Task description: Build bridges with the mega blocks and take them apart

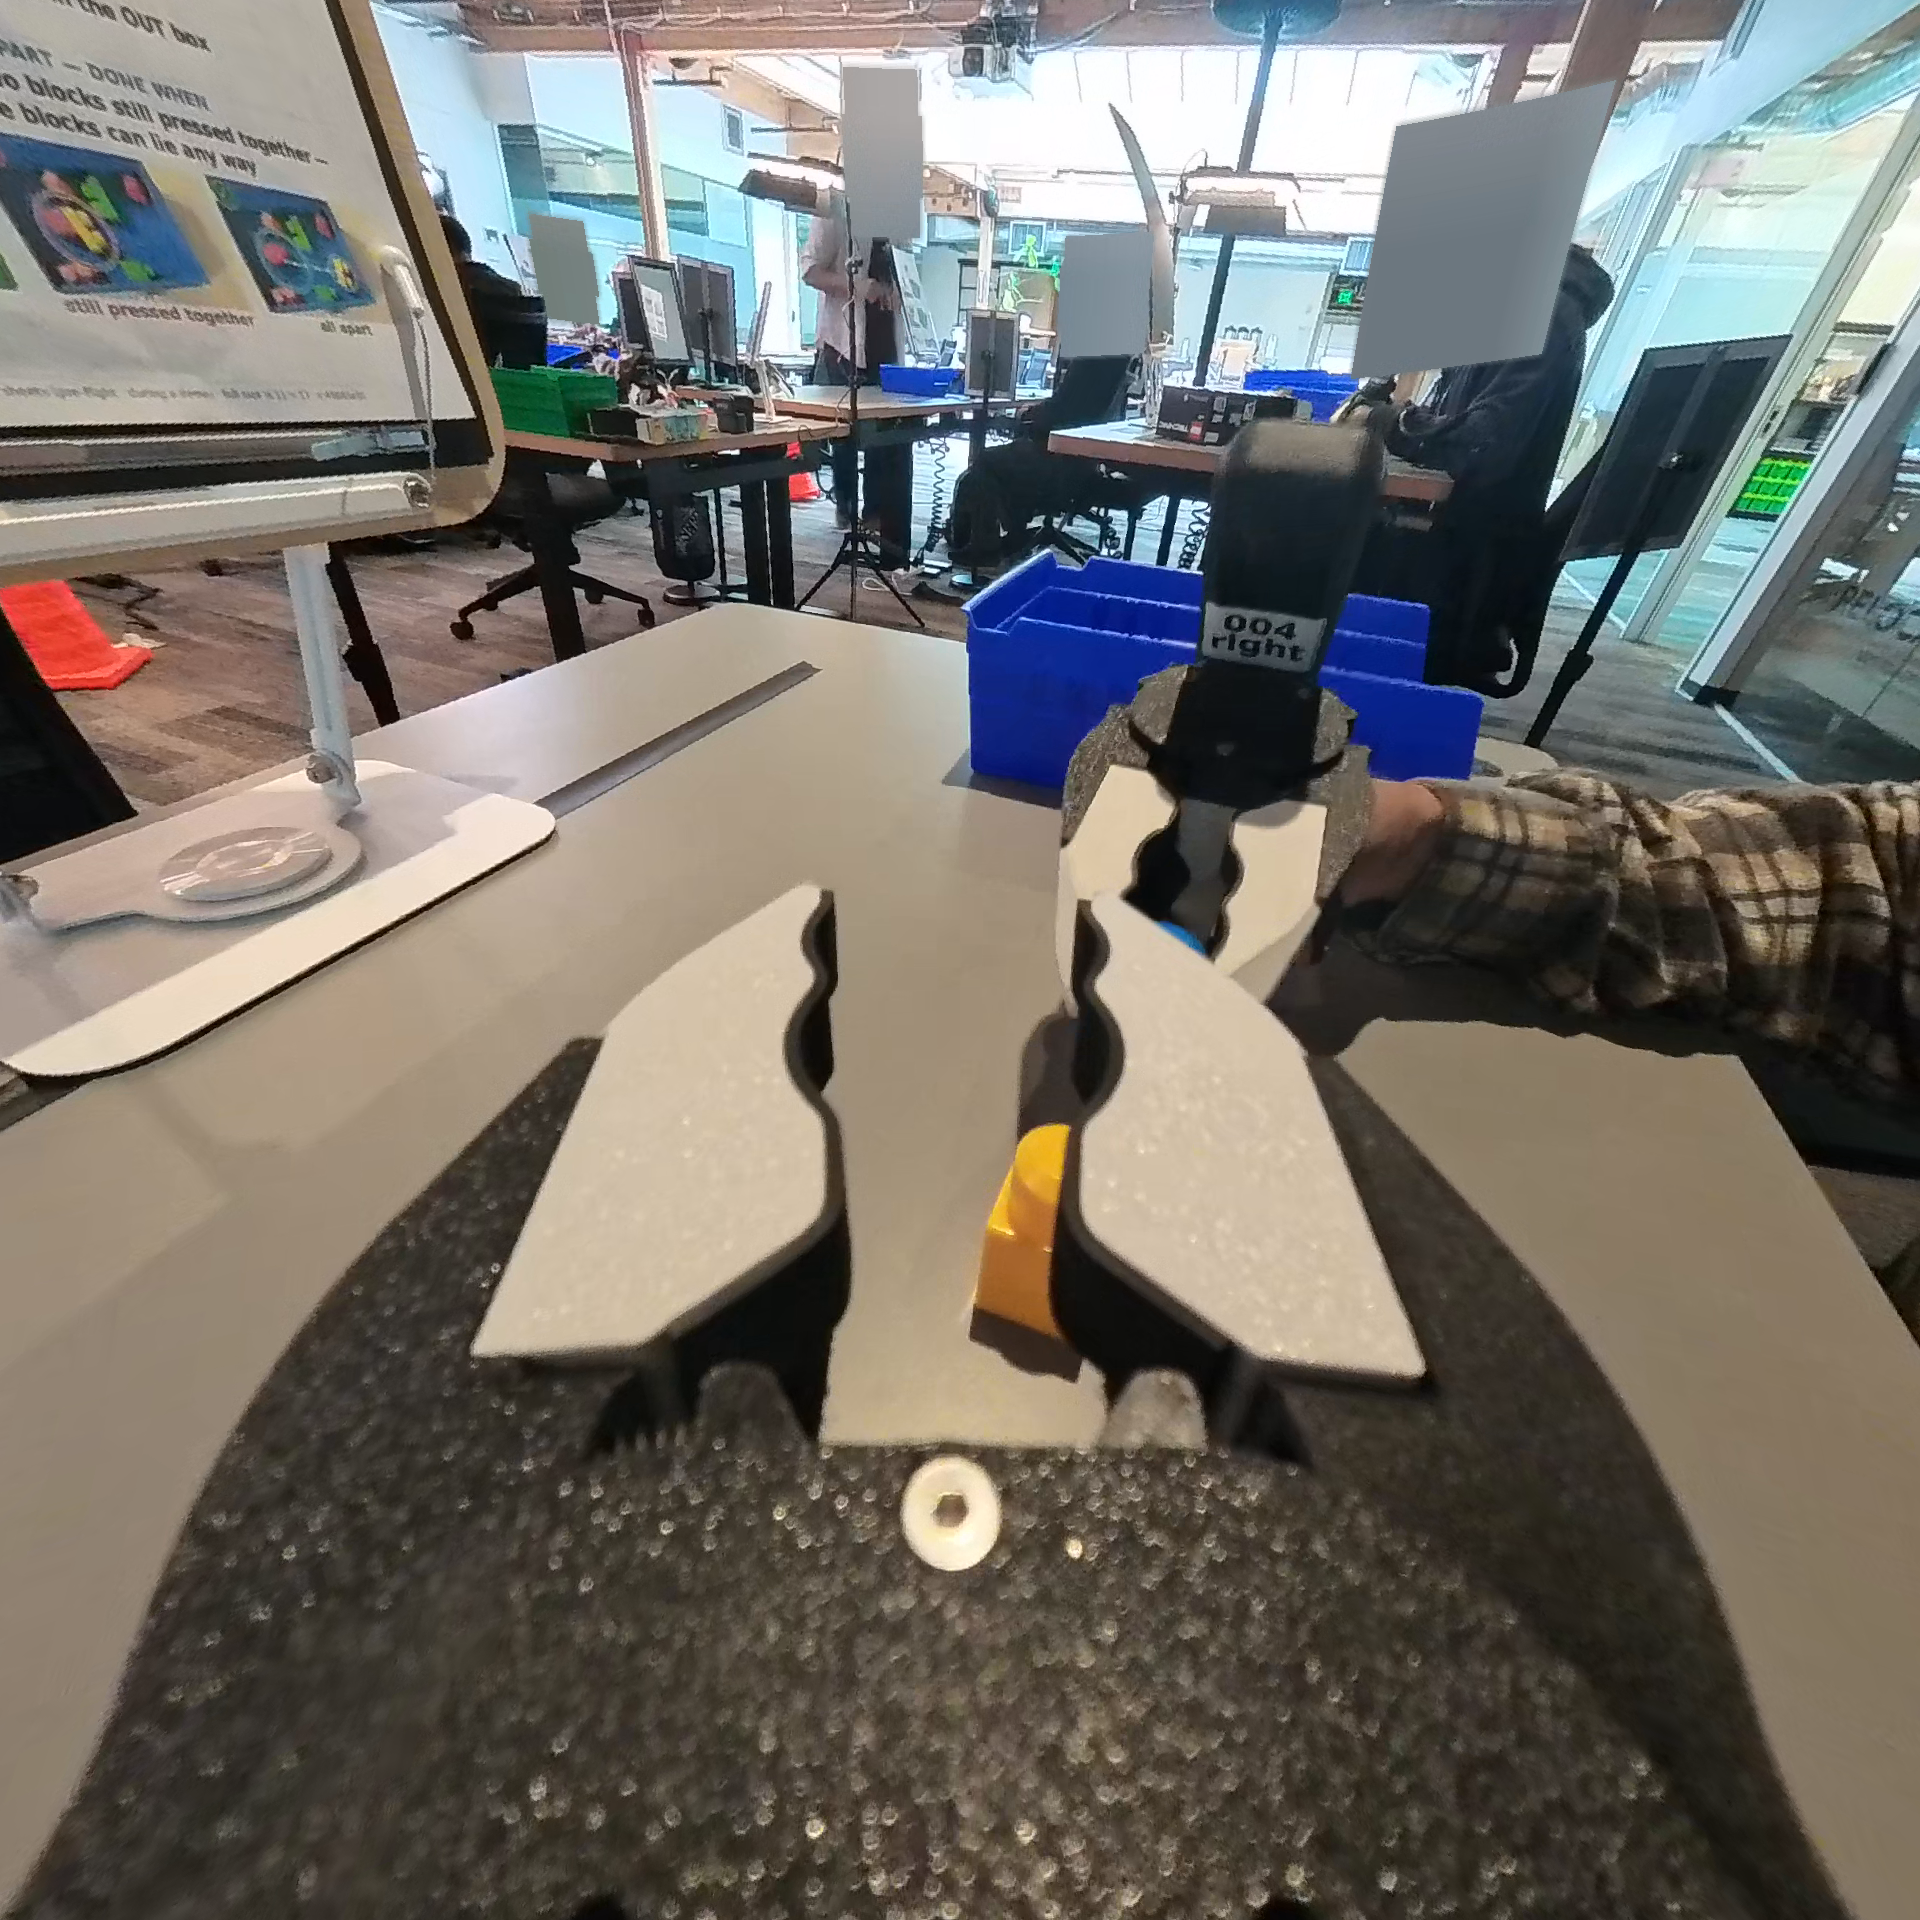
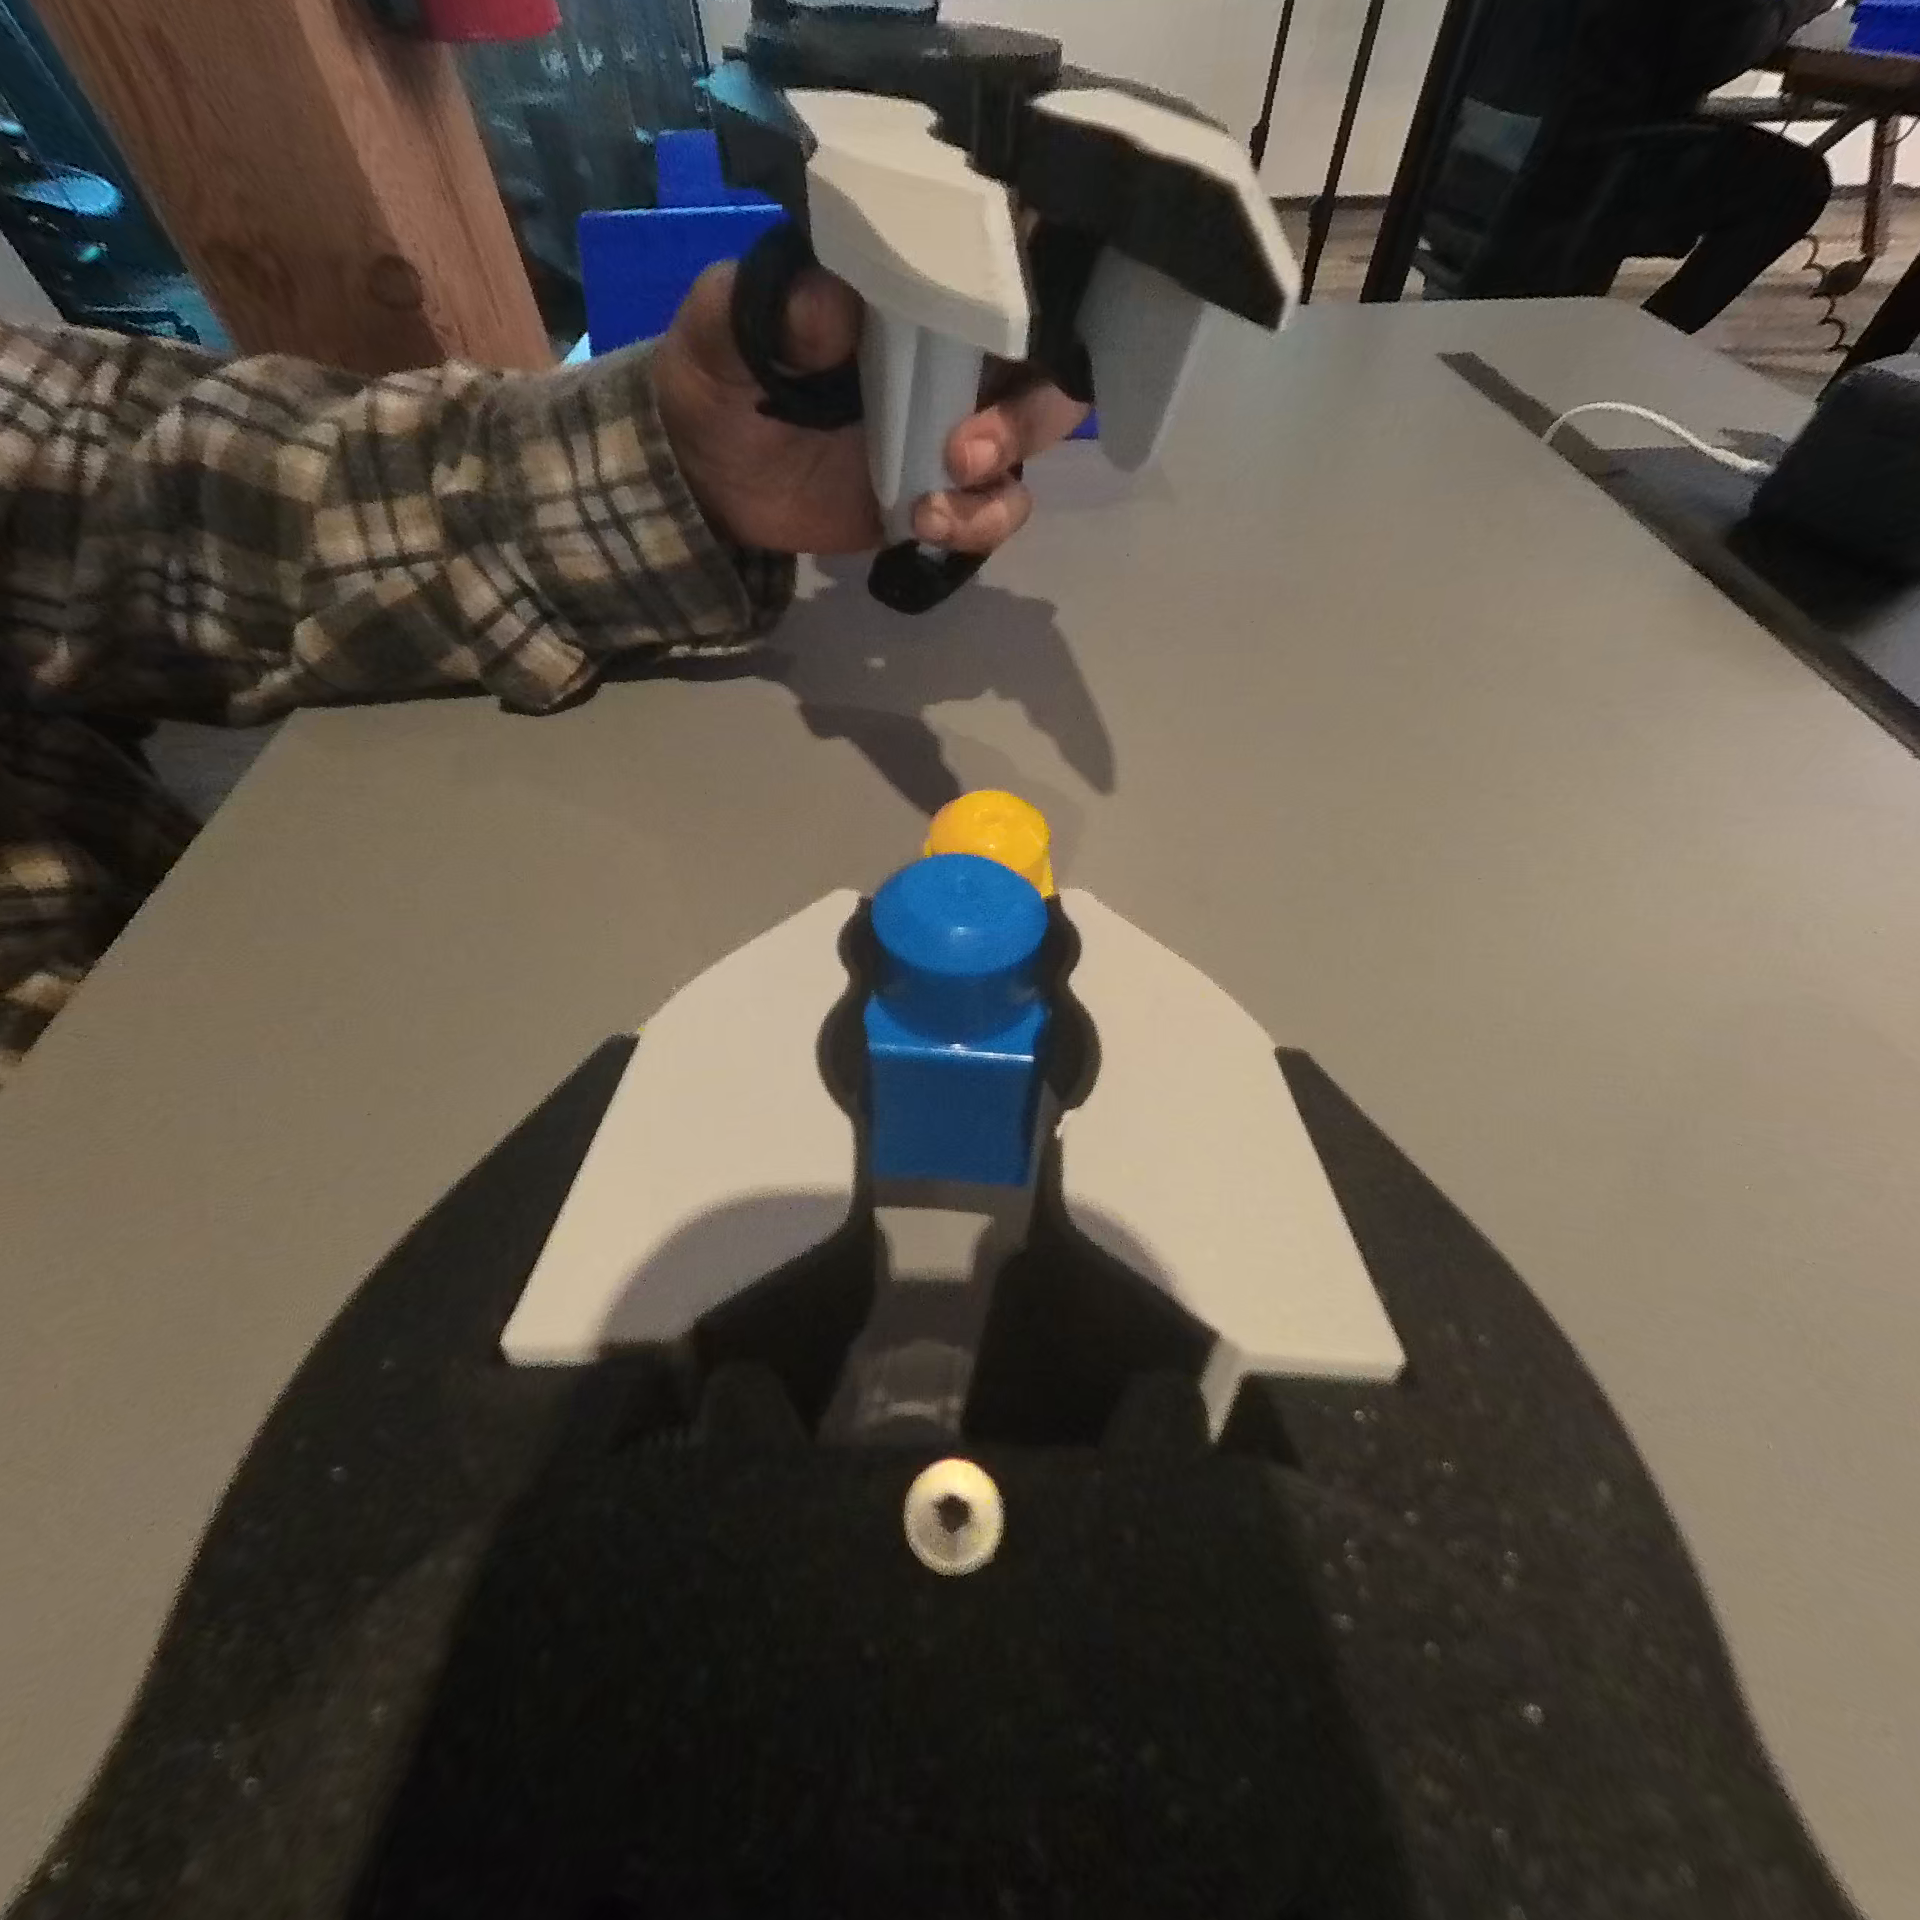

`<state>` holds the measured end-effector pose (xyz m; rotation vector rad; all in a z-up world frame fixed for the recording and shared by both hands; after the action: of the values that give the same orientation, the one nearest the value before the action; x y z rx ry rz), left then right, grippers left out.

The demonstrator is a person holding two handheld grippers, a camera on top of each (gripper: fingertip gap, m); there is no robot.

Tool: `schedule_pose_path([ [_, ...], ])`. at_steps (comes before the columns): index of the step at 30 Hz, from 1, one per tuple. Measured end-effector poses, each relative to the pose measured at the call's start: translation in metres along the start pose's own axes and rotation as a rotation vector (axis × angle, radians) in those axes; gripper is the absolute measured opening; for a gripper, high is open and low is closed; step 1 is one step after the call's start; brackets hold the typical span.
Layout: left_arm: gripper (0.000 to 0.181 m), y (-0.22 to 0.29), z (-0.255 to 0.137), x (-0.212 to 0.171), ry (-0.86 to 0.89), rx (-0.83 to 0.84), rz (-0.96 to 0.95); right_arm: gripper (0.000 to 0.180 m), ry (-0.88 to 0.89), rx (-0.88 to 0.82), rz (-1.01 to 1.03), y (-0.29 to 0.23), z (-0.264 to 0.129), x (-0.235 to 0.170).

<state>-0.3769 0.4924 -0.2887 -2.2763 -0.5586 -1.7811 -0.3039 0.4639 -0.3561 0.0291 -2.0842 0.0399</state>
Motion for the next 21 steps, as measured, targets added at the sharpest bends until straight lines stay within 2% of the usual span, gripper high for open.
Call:
schedule_pose_path([
  [21, 0.042, 0.003, 0.004, -0.003, -0.03, -0.009, 0.012, 0.03, -0.146, 0.016, -0.025, 0.006, 0.031, -0.009],
])
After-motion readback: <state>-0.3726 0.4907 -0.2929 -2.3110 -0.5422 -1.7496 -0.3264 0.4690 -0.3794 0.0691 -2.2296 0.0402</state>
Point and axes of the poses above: each gripper's, where its closed fingertips meet, z out along the fingers, x out of its top, y = z × x across the jaws, the point moved 1 cm from there along -z, back along the fingers, and after that the axes turned 11 degrees about -y, right-handed, at the moved point
